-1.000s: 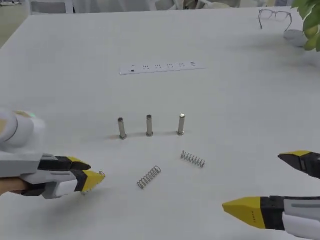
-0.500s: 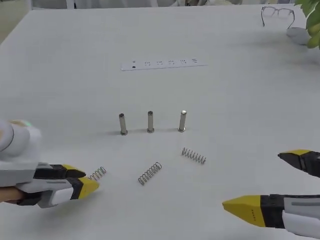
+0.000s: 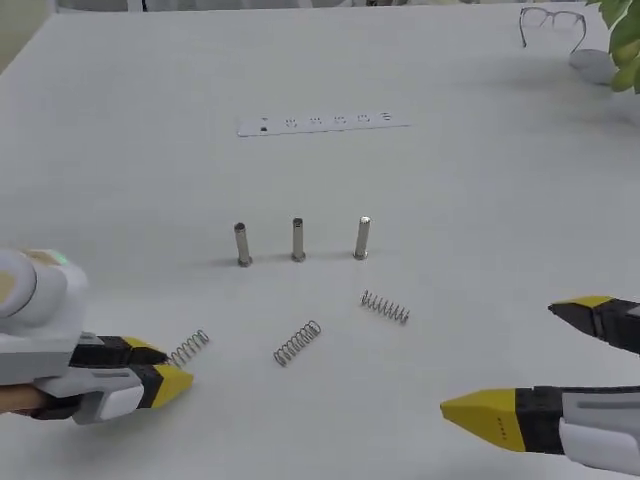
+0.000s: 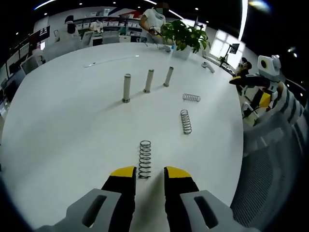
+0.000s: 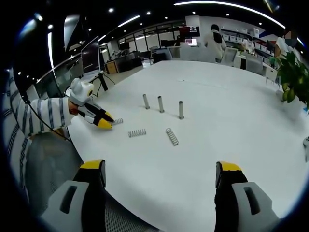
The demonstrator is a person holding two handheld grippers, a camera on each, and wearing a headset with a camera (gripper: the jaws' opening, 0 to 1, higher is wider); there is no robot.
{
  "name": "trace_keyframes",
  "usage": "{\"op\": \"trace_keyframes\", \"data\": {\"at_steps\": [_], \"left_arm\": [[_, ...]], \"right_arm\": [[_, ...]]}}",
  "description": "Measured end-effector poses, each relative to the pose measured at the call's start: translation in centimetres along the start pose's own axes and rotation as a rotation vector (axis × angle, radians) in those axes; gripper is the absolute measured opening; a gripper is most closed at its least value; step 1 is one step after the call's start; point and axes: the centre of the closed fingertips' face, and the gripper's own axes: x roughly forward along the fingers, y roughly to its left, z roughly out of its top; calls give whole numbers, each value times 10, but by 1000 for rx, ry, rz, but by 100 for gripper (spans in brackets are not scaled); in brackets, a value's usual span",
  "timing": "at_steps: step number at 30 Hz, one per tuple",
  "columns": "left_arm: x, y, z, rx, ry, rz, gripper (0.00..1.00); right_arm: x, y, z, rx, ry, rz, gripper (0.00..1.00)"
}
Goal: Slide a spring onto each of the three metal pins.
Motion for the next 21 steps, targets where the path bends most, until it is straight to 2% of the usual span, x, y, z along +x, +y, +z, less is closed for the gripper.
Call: {"op": "trace_keyframes", "data": {"at_steps": [2, 8, 10, 13, 21], "left_arm": [[0, -1, 0, -23, -12, -12, 14], [0, 2, -1, -12, -29, -4, 12], [0, 1, -1, 4, -34, 1, 11], [1, 4, -2, 84, -31, 18, 8], [1, 6, -1, 99, -51, 35, 4]], "right_arm": [[0, 0, 0, 1, -1, 1, 93], [1, 2, -1, -2, 2, 4, 93], [2, 3, -1, -3, 4, 6, 92], [2, 3, -2, -6, 6, 10, 92], [1, 1, -1, -9, 6, -2, 92]]}}
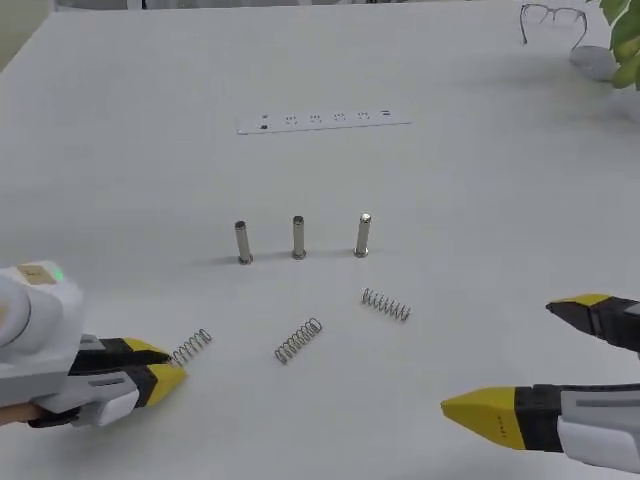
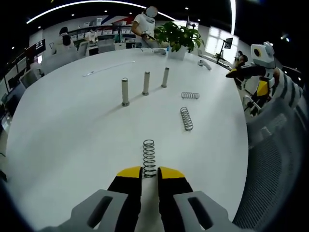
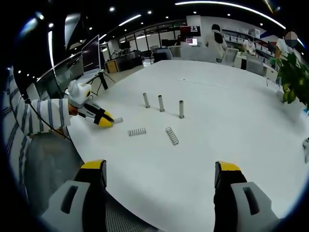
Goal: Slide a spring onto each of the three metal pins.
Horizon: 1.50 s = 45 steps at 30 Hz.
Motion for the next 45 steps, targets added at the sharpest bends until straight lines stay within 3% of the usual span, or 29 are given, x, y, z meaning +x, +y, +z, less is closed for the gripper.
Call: {"op": "trace_keyframes", "data": {"at_steps": [17, 26, 29, 34, 45], "left_arm": [[-2, 0, 1, 55, -12, 9, 2], [-1, -2, 2, 38, -10, 10, 2], [-1, -5, 2, -2, -12, -7, 2], [-2, -4, 2, -19, -11, 2, 2], [-3, -3, 0, -16, 0, 2, 2]], "right_arm": [[-1, -3, -2, 14, 3, -4, 91], [-4, -4, 0, 26, -8, -7, 93], [-4, -4, 0, 24, -8, -6, 93], [-4, -3, 2, 23, -15, 1, 94], [-4, -4, 3, 26, -26, 1, 94]]}}
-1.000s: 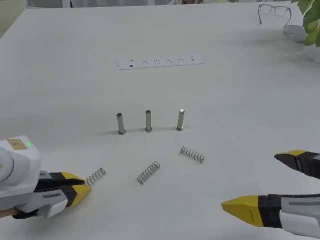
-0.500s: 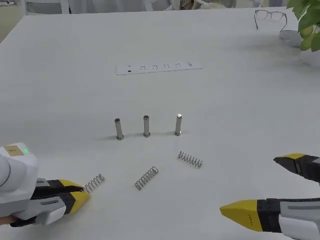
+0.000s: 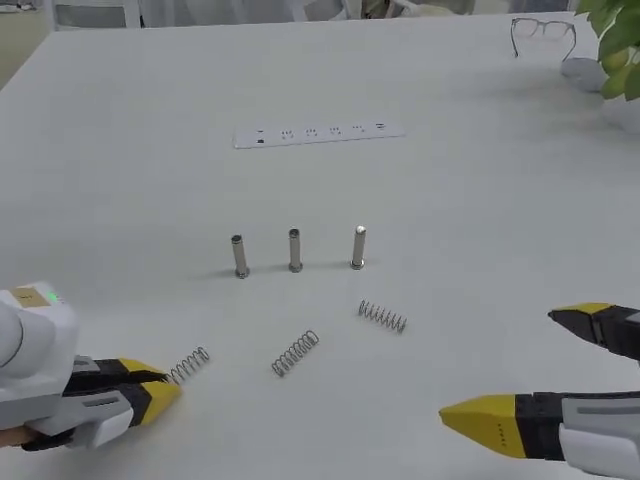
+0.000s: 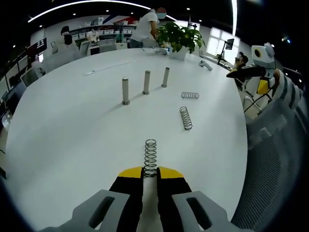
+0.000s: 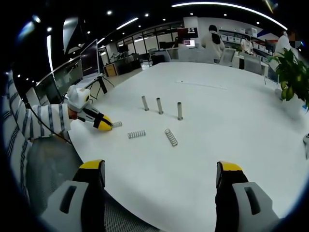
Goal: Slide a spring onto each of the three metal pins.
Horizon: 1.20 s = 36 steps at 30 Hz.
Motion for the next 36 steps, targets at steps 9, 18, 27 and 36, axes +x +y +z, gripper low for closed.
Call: {"op": "trace_keyframes", "data": {"at_steps": [9, 18, 27, 36], "left_arm": [[-2, -1, 1, 33, 18, -2, 2], [-12, -3, 19, 12, -34, -21, 2], [-20, -8, 40, 21, -67, -61, 2], [-24, -19, 44, 63, -60, -108, 2]], "right_arm": [[0, 0, 1, 2, -4, 3, 94], [2, 1, 2, -2, -3, 8, 93], [3, 0, 2, -15, 7, 15, 92], [4, -1, 5, -27, 8, 21, 91]]}}
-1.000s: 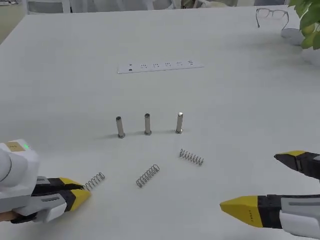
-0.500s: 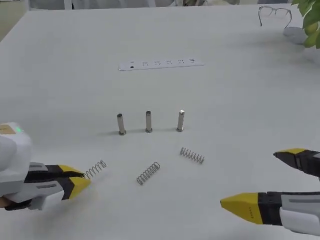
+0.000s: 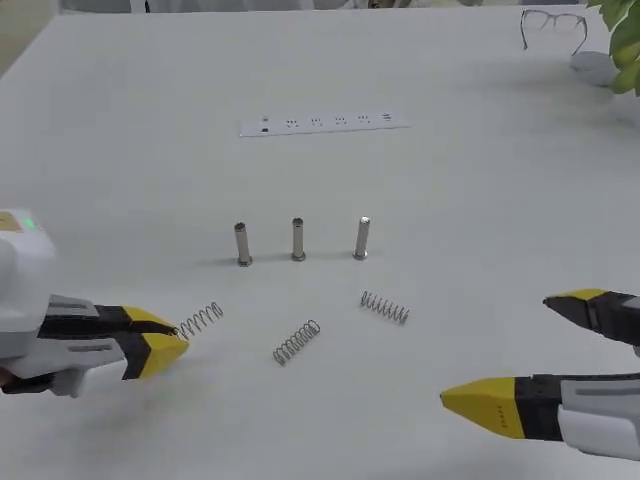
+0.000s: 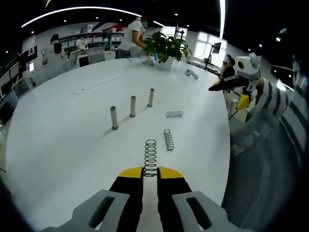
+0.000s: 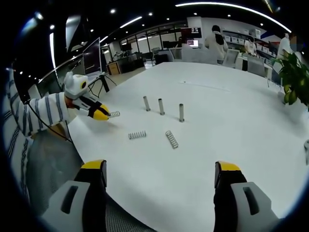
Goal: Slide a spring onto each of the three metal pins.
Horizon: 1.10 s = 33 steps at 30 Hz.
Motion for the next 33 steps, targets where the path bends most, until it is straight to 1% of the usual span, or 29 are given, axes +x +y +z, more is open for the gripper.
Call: {"op": "trace_keyframes", "data": {"at_steps": [4, 5, 8, 12, 14, 15, 16, 19, 21, 24, 27, 31, 33], "left_arm": [[-2, -5, 1, 12, 0, -19, 2], [-3, -6, 2, 10, -5, -24, 2], [-6, -9, 8, 0, -38, -38, 2], [-8, -11, 10, 28, -25, -47, 2], [-8, -12, 11, 53, -20, -52, 2], [-8, -12, 11, 57, -21, -54, 2], [-8, -14, 11, 63, -21, -67, 2], [-8, -16, 11, 71, -20, -82, 2], [-8, -18, 10, 79, -15, -93, 2], [-8, -21, 10, 88, -10, -109, 2], [-9, -23, 13, 91, -22, -120, 2], [-11, -25, 16, 102, -20, -129, 2], [-12, -26, 17, 106, -20, -133, 2]], "right_arm": [[2, 0, 3, -12, 3, 4, 91], [2, 0, 3, -16, 4, 9, 91], [2, 1, 4, -33, 12, 19, 90], [2, -1, 7, -43, 12, 21, 89], [2, 0, 6, -62, 15, 36, 88], [3, 1, 6, -71, 18, 42, 86], [4, 2, 5, -81, 21, 52, 86], [7, 4, 1, -88, 29, 72, 86], [9, 2, 1, -86, 28, 71, 88], [11, 1, 0, -96, 41, 77, 88], [13, 2, 2, -112, 40, 96, 87], [17, 5, 8, -142, 41, 121, 87], [20, 10, 10, -161, 42, 147, 85]]}}
